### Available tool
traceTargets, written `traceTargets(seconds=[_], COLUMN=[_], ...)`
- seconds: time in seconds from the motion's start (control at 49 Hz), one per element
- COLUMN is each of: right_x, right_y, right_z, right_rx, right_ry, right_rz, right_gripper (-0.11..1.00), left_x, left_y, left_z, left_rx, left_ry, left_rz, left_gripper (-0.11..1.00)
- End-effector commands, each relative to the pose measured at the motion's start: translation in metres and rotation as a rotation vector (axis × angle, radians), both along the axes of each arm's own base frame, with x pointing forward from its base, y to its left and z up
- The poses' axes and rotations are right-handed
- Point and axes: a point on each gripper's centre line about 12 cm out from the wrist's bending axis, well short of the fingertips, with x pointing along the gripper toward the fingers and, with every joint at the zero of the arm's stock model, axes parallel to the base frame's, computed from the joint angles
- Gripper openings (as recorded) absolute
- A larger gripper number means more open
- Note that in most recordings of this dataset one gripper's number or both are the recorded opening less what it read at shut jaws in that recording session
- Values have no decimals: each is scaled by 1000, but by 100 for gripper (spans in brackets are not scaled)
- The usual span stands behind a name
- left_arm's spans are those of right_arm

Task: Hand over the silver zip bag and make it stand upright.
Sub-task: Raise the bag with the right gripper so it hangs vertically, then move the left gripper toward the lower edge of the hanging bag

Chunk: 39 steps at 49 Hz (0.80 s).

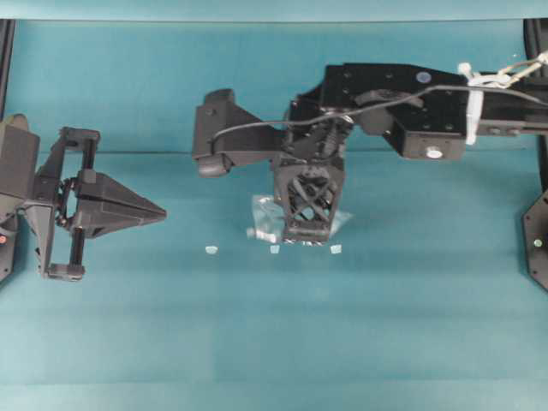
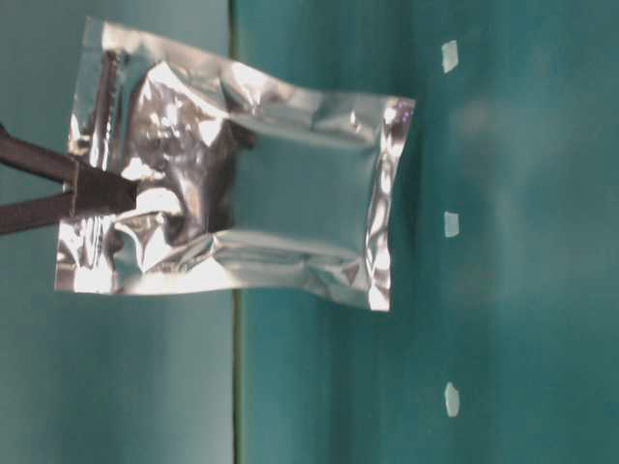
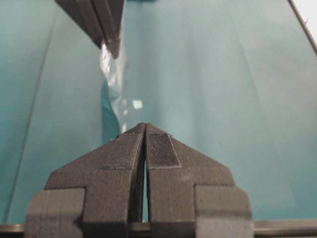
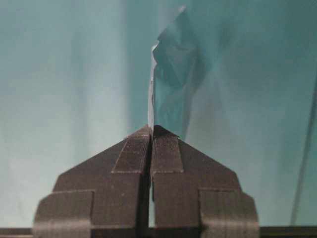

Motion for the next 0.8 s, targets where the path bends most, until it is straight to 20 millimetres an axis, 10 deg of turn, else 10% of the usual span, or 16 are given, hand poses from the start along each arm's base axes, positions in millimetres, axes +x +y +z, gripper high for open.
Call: traceTargets(seconds=[0.0, 0.776], right_x=[4, 20], right_y=[1, 18], right_z=[10, -11], right_rx=[-13, -20], right_ry=[-35, 4], right_rz=[39, 123], right_gripper=[-1, -1], left_x=[1, -2], left_y=[0, 0], left_z=[5, -6], left_rx=[1, 1], left_ry=[-22, 3], left_rz=[1, 1], left_gripper=[-7, -4])
